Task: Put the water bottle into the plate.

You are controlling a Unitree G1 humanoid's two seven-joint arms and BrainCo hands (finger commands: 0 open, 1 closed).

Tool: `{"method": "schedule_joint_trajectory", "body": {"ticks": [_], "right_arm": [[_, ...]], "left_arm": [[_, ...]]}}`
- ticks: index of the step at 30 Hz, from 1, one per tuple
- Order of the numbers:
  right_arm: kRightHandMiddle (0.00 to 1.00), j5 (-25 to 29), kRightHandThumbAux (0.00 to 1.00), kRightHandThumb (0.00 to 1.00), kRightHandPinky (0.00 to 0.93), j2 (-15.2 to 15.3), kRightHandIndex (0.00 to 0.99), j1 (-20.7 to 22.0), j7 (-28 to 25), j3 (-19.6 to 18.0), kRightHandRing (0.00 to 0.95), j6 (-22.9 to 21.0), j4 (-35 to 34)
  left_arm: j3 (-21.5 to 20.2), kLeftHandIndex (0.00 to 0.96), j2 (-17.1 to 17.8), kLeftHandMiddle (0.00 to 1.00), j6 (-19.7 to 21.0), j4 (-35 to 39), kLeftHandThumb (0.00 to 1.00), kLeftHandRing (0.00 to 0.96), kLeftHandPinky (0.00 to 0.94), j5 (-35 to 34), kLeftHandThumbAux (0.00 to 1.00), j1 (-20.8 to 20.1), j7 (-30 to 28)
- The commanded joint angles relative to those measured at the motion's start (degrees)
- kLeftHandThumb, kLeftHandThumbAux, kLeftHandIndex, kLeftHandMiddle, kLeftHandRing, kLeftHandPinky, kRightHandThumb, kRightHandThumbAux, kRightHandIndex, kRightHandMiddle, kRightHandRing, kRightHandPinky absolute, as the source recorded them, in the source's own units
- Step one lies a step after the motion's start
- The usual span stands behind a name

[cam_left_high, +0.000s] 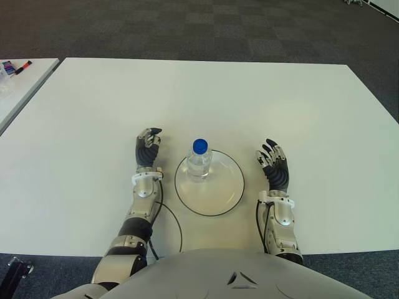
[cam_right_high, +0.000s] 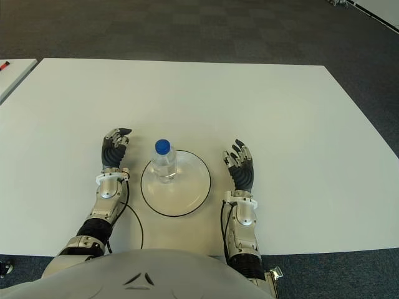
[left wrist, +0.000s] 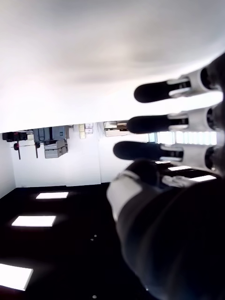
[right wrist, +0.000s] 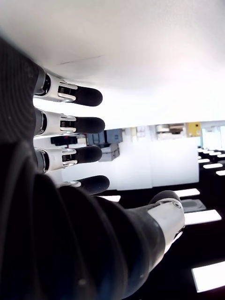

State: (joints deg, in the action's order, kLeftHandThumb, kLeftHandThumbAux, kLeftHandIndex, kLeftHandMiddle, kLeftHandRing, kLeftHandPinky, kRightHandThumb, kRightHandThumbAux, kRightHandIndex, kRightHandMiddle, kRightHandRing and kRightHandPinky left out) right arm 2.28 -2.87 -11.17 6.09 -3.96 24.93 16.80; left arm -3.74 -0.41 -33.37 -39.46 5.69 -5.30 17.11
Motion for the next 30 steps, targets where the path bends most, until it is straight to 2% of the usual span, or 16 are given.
{"method": "schedule_joint_trajectory", "body": {"ticks": [1, 30], "right_arm": [[0.143, 0.4, 0.742, 0.523, 0.184, -0.81, 0.171, -2.65, -0.13, -0.36, 0.137, -2.33, 2.18], [0.143, -0.13, 0.709, 0.525, 0.174, -0.63, 0.176, -2.72, -0.1, -0.23, 0.13, -2.39, 2.12]], "left_arm": [[0.06, 0.417, -0.46, 0.377, 1.1, 0.42, 0.706, 0.404, 0.442, 0.52, 0.709, 1.04, 0.5], [0.15, 0.418, -1.45, 0.39, 3.41, 4.55, 0.709, 0.413, 0.432, 0.92, 0.711, 2.71, 0.86]]}}
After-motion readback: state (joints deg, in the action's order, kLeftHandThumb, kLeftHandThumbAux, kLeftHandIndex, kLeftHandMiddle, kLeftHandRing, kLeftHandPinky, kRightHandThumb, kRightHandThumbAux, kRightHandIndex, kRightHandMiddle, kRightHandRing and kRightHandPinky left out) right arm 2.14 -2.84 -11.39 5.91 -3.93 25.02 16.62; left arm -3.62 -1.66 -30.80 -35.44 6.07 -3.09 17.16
